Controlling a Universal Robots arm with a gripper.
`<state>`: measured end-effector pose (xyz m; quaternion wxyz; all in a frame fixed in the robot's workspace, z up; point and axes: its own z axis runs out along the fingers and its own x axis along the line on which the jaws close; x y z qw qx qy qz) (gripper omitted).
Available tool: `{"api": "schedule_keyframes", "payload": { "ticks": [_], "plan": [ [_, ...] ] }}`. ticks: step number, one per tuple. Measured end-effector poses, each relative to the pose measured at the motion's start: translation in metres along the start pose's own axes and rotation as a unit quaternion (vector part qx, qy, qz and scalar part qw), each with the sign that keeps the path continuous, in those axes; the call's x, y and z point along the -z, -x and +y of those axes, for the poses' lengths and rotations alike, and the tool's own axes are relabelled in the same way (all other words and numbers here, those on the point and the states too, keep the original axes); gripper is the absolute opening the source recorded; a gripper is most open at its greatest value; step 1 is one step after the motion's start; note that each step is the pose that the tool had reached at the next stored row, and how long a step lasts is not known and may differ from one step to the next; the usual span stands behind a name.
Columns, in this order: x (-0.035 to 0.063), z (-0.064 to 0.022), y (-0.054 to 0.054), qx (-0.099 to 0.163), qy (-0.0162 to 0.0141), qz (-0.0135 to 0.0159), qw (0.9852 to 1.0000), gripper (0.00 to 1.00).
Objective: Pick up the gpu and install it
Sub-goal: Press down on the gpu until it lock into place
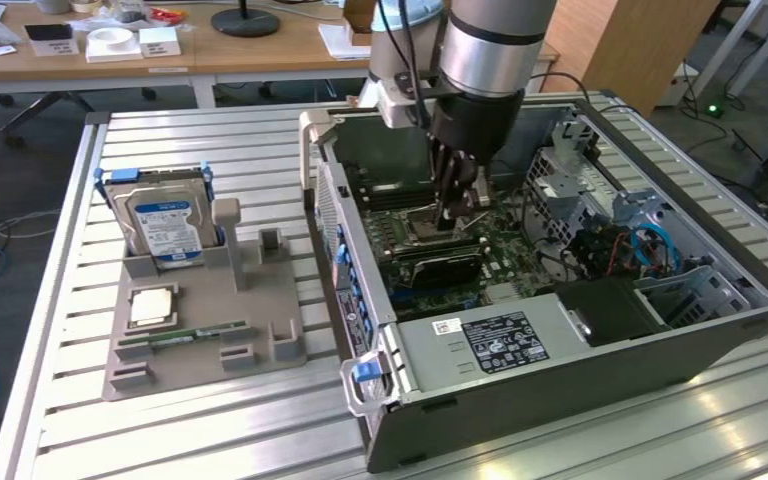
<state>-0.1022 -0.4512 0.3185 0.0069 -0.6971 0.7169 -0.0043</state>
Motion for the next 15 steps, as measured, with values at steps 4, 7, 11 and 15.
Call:
{"api": "schedule_keyframes", "payload": {
  "ticks": [4,7,11,15],
  "plan": [
    [0.0107,-0.0002,0.0,0.0,-0.0008,0.0,1.0,0.11],
    [0.0197,-0.0003,0.0,0.0,-0.0016,0.0,1.0,0.11],
    [0.0225,-0.0003,0.0,0.0,-0.0021,-0.0002,1.0,0.11],
    [0.0227,-0.0004,0.0,0.0,-0.0021,-0.0001,1.0,0.11]
  ]
}}
